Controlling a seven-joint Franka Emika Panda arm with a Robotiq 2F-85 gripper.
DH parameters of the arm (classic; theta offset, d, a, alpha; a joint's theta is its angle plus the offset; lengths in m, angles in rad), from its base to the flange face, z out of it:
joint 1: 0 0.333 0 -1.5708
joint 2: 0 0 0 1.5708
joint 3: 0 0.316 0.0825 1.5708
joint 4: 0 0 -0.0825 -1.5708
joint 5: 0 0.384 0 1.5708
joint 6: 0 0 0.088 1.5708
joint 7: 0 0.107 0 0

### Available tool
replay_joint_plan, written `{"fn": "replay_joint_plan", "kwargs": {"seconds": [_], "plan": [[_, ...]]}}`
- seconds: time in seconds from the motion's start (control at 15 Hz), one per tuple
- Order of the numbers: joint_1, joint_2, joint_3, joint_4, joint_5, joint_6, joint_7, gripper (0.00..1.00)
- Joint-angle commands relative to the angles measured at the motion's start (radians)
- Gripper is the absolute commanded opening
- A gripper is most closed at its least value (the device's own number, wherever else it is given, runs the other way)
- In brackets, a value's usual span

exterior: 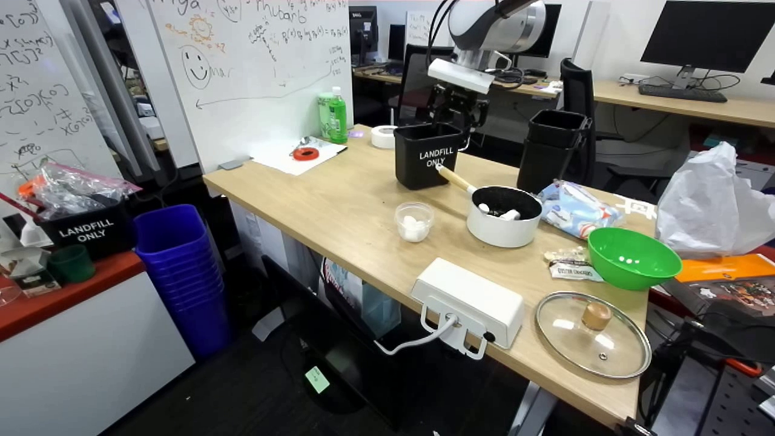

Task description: Stack the bins

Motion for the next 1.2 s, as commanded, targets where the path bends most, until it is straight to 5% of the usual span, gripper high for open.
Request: {"fn": "replay_joint_plan", "kwargs": {"seconds": [0.0, 0.67, 0.73, 1.13], "plan": [[-0.025, 0.083, 0.013, 0.112, 0.03, 0.028, 0.062, 1.0], [-0.05, 0.252, 0.005, 0.311, 0.004, 0.045, 0.199, 1.0], [-0.05, 0.259, 0.003, 0.319, 0.001, 0.046, 0.207, 0.75], [-0.056, 0.293, 0.0, 0.357, -0.011, 0.044, 0.23, 0.36]]}}
